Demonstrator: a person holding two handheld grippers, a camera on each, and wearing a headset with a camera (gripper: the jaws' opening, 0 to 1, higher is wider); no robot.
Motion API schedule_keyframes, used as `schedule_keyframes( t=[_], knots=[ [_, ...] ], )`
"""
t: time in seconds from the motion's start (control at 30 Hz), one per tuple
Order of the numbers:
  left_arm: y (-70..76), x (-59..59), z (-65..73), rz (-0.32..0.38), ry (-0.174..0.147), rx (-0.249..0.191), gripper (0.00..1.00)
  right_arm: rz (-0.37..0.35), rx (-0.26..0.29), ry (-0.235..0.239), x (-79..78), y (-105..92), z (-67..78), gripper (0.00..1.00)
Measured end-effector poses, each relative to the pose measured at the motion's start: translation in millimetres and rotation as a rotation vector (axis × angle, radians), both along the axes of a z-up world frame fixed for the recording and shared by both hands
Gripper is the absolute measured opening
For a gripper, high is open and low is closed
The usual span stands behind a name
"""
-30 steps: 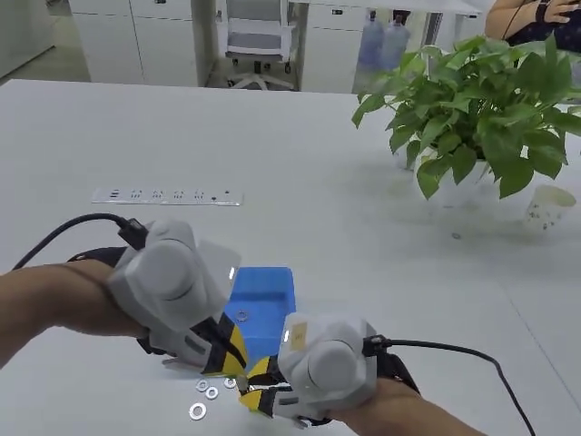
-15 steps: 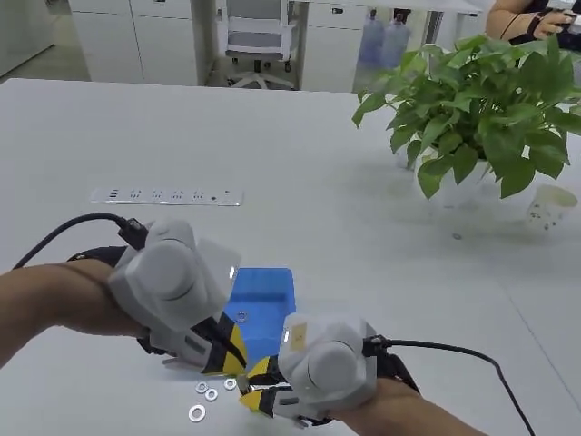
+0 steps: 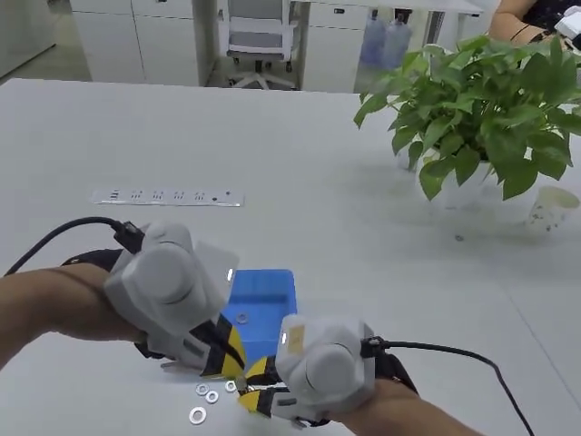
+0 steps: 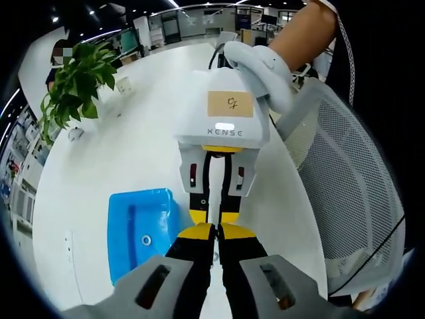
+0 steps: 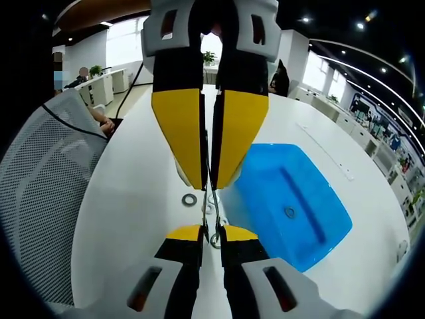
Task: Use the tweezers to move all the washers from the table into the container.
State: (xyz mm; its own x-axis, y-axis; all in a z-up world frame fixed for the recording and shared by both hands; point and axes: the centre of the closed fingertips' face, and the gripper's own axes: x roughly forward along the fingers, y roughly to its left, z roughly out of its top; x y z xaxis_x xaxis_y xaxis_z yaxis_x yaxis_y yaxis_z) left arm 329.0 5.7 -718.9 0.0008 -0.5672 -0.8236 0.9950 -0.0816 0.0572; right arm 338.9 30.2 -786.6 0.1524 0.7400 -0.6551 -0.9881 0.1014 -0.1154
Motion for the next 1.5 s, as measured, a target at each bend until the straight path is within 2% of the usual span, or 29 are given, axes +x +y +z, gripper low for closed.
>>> schedule_keyframes(
  t=[0.1, 0.37, 0.47, 0.73, 1.5],
  knots=[
    [0.6, 0.3, -3.1, 0.001, 0.002, 0.008, 0.06, 0.001, -0.007, 0.008, -0.2, 0.2, -2.8, 0.12],
    [-3.4, 5.5, -2.5, 0.02, 0.015, -0.007, 0.06, -0.011, 0.003, 0.012, 0.6, -0.5, -0.8, 0.13],
    [-4.1, 9.5, -2.4, 0.034, 0.022, -0.005, 0.06, -0.021, 0.015, 0.035, -0.6, -0.7, -0.3, 0.16],
    [-2.8, 14.5, -3.1, 0.04, 0.016, -0.001, 0.06, -0.049, 0.039, 0.046, 3.2, 0.0, 3.1, 0.16],
    [-4.8, 11.2, -4.6, 0.027, 0.017, 0.003, 0.06, -0.09, 0.037, 0.076, 3.9, -2.1, 3.2, 0.08]
  ],
)
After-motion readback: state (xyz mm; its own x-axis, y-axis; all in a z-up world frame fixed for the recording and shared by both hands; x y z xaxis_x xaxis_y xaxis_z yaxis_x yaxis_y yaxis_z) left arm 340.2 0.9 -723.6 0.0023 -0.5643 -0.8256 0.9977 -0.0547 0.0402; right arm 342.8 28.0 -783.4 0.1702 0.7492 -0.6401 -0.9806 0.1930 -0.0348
